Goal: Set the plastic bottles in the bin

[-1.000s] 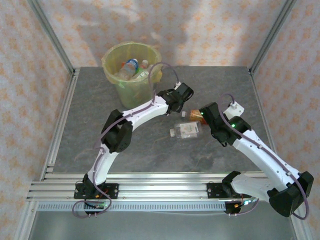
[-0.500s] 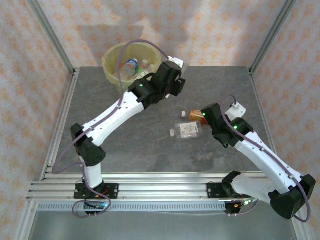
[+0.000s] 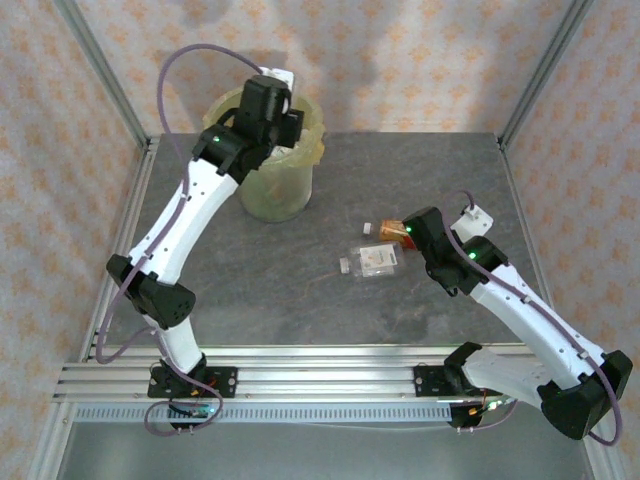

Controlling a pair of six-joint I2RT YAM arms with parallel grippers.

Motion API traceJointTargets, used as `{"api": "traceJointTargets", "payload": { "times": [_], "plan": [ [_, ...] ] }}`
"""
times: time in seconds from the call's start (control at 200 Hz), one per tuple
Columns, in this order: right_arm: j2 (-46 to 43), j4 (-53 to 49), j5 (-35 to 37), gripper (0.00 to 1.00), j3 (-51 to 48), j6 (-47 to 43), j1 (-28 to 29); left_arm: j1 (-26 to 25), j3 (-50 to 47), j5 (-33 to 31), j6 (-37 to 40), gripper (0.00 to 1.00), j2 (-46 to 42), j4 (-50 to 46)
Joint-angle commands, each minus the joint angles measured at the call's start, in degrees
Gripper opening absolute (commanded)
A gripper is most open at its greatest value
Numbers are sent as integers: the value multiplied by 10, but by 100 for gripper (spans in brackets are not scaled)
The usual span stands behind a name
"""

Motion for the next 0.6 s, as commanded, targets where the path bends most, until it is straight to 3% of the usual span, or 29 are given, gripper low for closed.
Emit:
{"api": "traceJointTargets", "payload": {
  "times": [0.0,0.255,0.596],
  "plan": [
    [-6,-12,18,99,-8,2,-1,39,26,26,55,56,-2,1],
    [0,-9,11,99,-3,0,-1,119,86,68,150,58,54,-5],
    [13,-16,9,99,11,-1,-1,165,112,99,231,61,120,-4]
  ]
}}
